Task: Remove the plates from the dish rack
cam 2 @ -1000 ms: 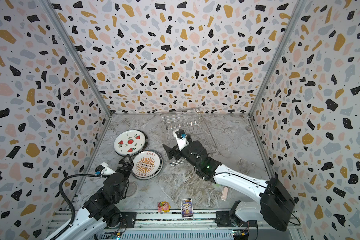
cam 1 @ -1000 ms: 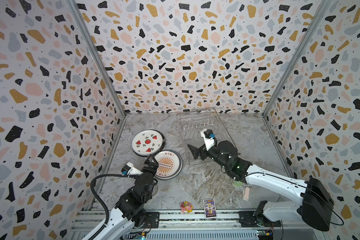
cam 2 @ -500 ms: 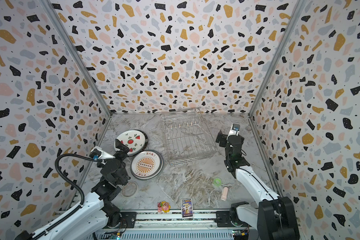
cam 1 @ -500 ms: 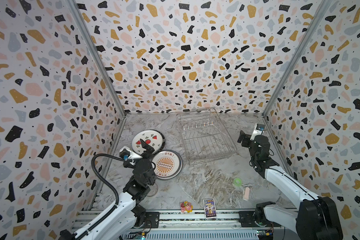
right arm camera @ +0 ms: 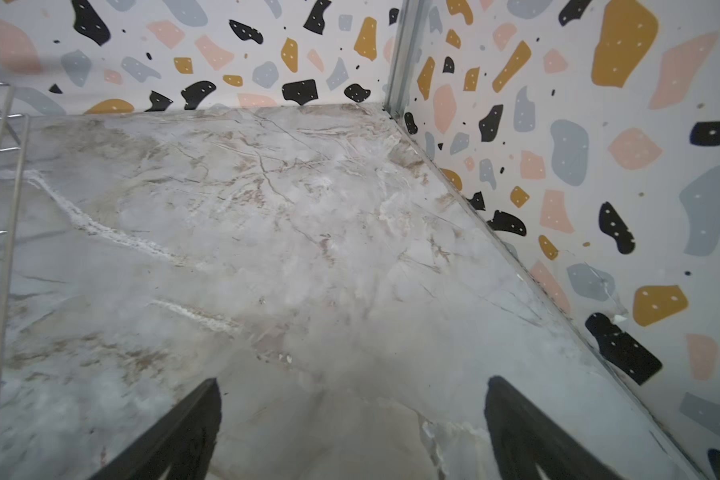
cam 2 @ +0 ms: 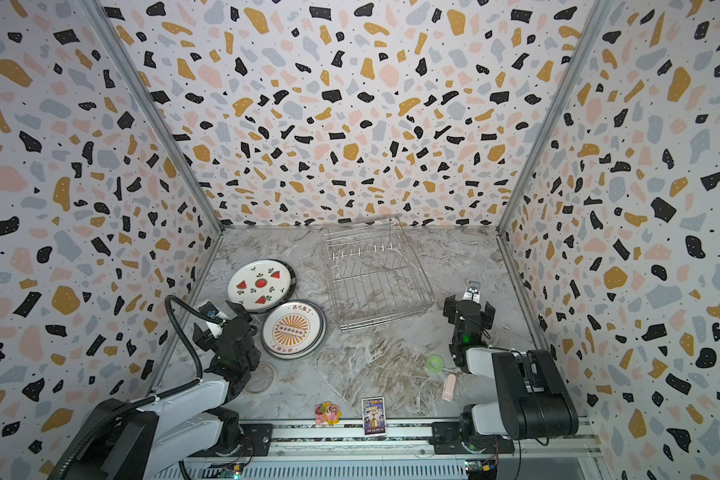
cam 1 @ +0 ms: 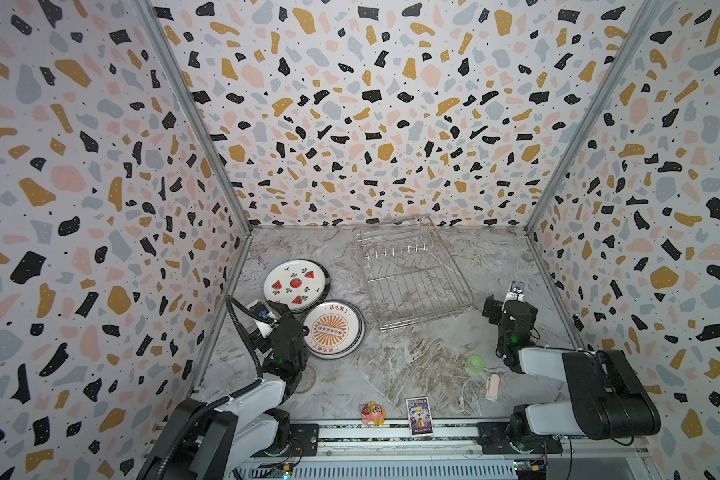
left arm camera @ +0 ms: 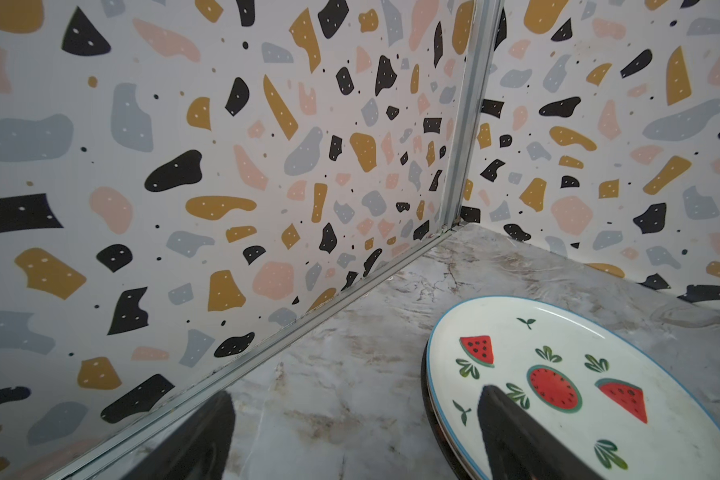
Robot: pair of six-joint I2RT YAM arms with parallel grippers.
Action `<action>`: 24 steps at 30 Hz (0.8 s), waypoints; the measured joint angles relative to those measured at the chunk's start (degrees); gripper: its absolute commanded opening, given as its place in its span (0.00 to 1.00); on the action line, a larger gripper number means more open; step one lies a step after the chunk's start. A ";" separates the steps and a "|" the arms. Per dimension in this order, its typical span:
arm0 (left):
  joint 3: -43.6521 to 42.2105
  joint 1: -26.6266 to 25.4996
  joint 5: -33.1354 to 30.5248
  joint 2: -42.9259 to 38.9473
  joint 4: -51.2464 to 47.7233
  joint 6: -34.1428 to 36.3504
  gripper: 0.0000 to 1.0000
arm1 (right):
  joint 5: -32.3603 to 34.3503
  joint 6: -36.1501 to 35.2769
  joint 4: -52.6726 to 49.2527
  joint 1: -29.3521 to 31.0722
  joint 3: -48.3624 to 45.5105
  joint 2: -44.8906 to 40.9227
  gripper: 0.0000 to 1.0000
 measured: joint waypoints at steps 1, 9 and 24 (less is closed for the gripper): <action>0.00 0.42 1.07 1.79 1.79 0.92 0.99 | -1.70 -0.48 3.52 -0.04 -1.29 0.04 1.00; -1.36 1.60 9.38 11.58 12.26 5.29 0.99 | -11.28 -3.52 20.26 -0.44 -6.95 6.23 0.99; 0.11 6.62 25.88 17.09 17.53 8.61 0.99 | -13.09 -3.56 22.45 -0.85 -6.40 6.14 0.99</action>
